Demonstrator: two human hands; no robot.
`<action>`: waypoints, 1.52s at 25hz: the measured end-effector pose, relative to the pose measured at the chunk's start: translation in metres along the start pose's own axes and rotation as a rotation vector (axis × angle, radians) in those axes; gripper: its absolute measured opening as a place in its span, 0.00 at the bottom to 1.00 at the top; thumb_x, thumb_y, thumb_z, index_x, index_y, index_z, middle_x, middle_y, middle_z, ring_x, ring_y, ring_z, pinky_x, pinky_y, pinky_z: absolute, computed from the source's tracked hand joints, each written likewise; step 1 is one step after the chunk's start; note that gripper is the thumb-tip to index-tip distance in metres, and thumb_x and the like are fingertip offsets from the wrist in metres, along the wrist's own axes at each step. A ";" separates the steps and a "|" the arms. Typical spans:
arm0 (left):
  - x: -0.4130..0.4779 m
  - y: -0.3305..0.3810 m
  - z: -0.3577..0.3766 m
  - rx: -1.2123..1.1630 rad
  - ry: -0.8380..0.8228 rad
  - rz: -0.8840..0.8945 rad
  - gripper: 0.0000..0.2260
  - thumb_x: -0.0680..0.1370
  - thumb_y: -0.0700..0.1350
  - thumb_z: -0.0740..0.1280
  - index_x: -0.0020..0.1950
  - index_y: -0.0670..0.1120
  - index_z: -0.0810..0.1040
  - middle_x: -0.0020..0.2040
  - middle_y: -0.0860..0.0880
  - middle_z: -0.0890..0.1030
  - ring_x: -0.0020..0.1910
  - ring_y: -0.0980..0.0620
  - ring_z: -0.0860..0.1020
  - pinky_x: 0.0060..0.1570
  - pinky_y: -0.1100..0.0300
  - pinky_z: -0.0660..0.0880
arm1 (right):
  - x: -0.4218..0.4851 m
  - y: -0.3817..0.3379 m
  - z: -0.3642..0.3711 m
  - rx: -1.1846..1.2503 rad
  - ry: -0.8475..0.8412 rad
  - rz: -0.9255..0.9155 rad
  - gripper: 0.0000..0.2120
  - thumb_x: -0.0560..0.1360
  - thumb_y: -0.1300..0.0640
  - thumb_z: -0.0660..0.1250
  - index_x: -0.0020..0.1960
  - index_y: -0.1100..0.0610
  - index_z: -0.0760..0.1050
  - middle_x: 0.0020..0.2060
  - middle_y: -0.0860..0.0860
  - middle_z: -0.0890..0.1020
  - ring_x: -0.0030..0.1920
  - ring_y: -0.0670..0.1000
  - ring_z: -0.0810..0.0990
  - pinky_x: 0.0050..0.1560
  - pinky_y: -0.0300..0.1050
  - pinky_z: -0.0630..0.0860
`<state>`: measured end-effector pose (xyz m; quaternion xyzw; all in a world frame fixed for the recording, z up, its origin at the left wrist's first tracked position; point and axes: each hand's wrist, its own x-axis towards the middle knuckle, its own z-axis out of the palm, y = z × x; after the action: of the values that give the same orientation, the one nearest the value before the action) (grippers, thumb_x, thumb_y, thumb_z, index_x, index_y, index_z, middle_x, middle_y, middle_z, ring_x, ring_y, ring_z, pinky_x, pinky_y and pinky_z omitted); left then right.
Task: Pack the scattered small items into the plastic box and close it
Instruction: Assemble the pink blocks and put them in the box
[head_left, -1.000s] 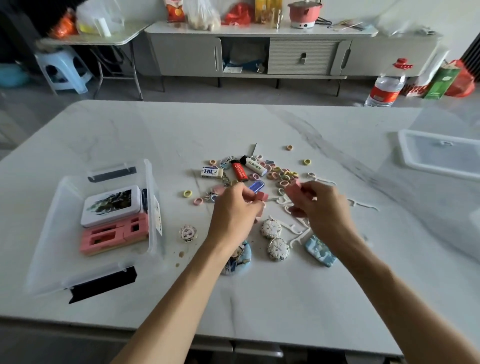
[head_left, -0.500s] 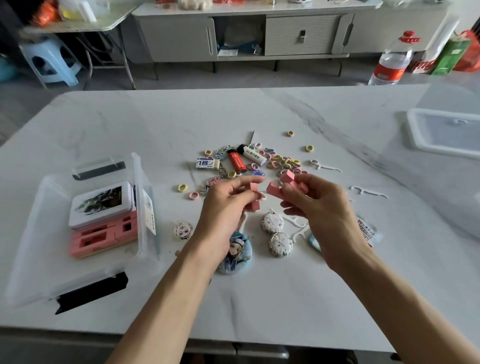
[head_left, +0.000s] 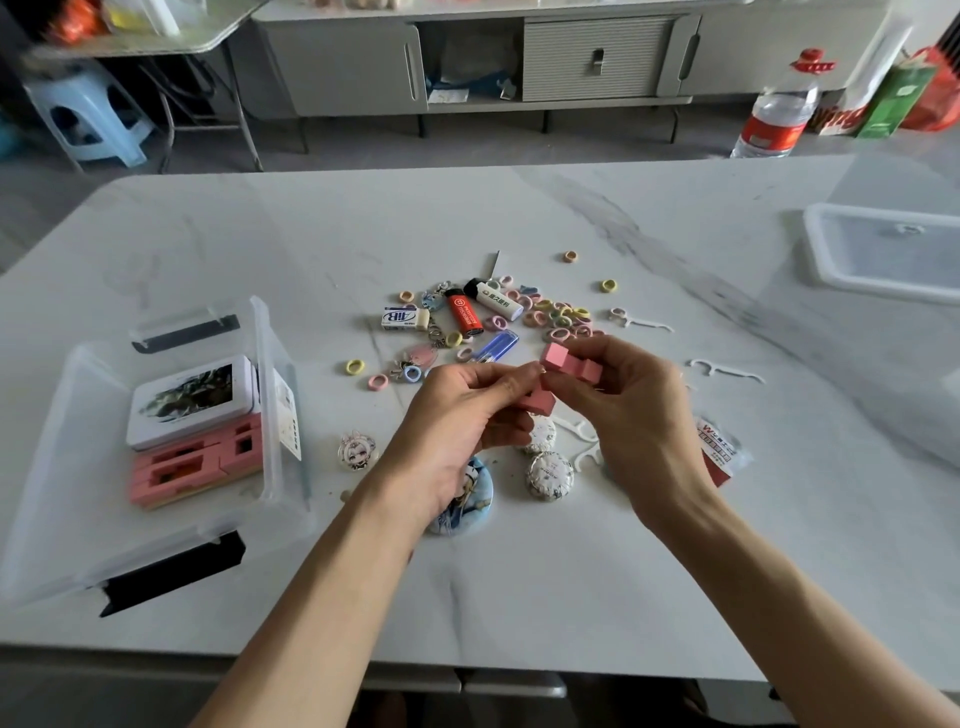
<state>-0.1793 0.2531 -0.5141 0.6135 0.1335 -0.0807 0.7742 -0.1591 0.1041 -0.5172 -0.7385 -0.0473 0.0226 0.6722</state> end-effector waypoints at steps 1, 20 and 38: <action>0.000 0.000 0.000 0.001 0.011 0.008 0.05 0.76 0.40 0.70 0.42 0.42 0.84 0.37 0.44 0.85 0.27 0.56 0.78 0.28 0.66 0.76 | 0.000 0.001 0.000 0.002 0.001 0.000 0.06 0.69 0.58 0.76 0.44 0.50 0.82 0.38 0.52 0.83 0.39 0.51 0.80 0.44 0.47 0.77; 0.002 -0.002 -0.007 -0.011 0.058 0.069 0.08 0.72 0.43 0.72 0.49 0.43 0.83 0.41 0.44 0.85 0.32 0.53 0.81 0.34 0.65 0.79 | 0.002 0.001 -0.004 0.097 0.077 -0.001 0.08 0.69 0.64 0.75 0.45 0.55 0.79 0.43 0.59 0.83 0.45 0.63 0.80 0.53 0.61 0.76; -0.002 0.002 -0.005 -0.038 0.090 0.044 0.06 0.76 0.39 0.70 0.51 0.45 0.84 0.41 0.45 0.86 0.30 0.53 0.81 0.31 0.65 0.78 | 0.000 0.003 -0.001 0.103 0.030 0.046 0.09 0.68 0.64 0.76 0.45 0.54 0.80 0.41 0.54 0.85 0.45 0.60 0.84 0.50 0.53 0.80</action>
<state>-0.1811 0.2585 -0.5127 0.6046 0.1559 -0.0333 0.7804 -0.1591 0.1029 -0.5196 -0.7042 -0.0190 0.0295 0.7092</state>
